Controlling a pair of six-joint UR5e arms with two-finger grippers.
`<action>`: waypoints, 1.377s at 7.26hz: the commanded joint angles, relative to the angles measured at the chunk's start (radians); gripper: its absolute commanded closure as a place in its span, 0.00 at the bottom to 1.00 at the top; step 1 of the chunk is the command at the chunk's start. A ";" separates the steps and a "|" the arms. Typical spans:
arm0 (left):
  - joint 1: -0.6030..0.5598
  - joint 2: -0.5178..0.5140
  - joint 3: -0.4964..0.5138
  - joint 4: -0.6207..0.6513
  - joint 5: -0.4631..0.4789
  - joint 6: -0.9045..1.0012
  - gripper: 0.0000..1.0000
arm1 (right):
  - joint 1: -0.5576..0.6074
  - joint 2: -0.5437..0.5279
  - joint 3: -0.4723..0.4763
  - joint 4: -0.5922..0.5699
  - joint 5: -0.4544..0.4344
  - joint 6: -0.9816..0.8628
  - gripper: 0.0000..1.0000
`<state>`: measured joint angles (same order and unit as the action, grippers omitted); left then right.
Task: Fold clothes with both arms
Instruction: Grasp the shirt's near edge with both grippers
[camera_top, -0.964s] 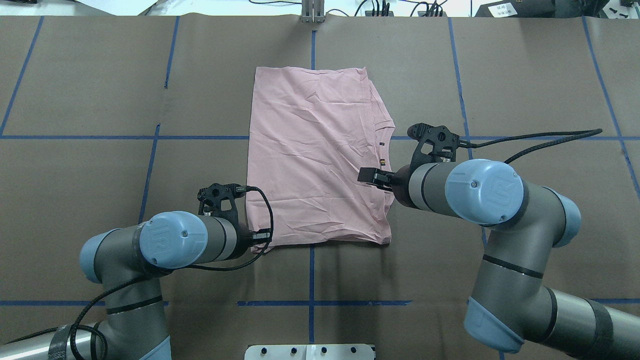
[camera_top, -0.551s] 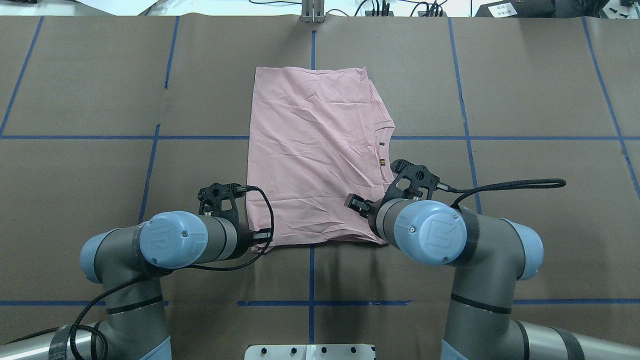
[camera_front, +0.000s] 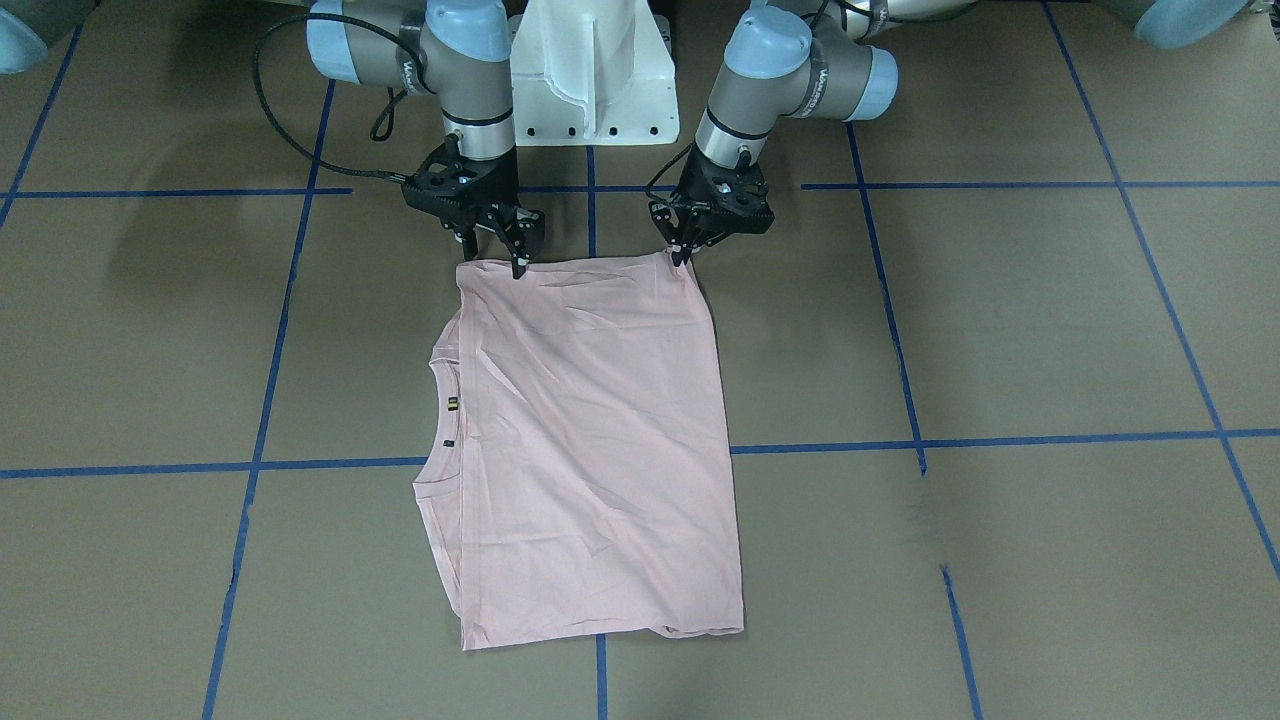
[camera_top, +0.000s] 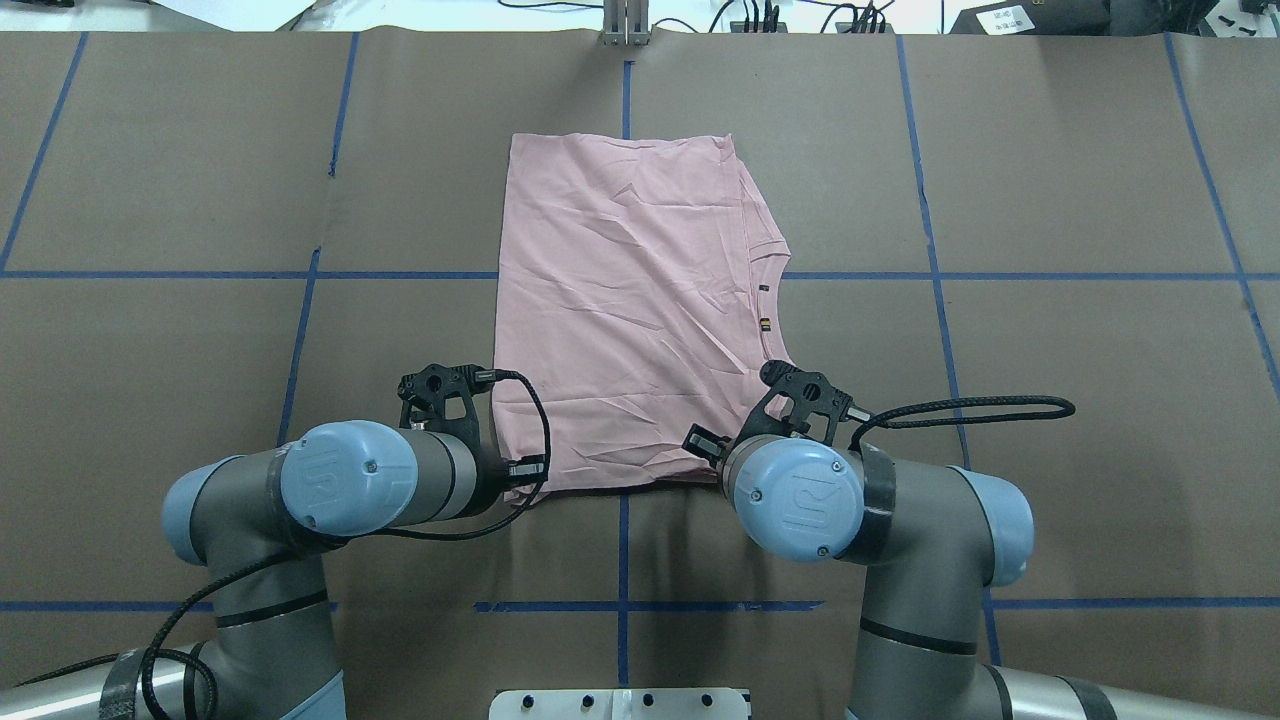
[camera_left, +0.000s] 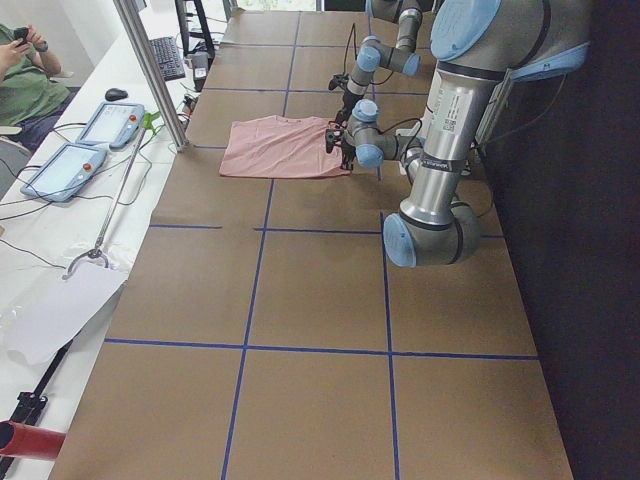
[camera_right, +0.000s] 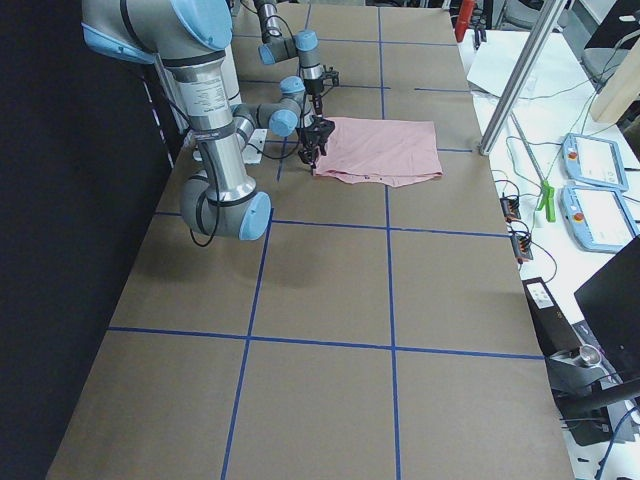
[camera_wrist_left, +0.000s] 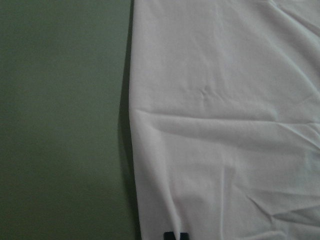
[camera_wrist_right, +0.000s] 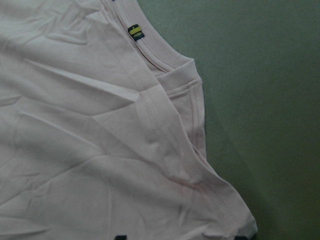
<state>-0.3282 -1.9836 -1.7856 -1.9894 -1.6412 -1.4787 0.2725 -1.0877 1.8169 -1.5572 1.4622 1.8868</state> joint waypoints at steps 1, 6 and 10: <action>0.000 -0.001 0.000 0.000 0.001 0.000 1.00 | -0.007 0.008 -0.021 -0.001 -0.003 0.003 0.25; 0.000 -0.001 0.002 -0.003 0.000 0.002 1.00 | -0.007 0.019 -0.027 -0.001 -0.003 0.049 1.00; -0.008 0.012 -0.084 0.006 -0.006 0.003 1.00 | 0.007 0.022 0.027 -0.003 -0.003 0.046 1.00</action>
<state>-0.3311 -1.9824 -1.8112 -1.9899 -1.6436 -1.4769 0.2765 -1.0587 1.8087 -1.5585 1.4588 1.9344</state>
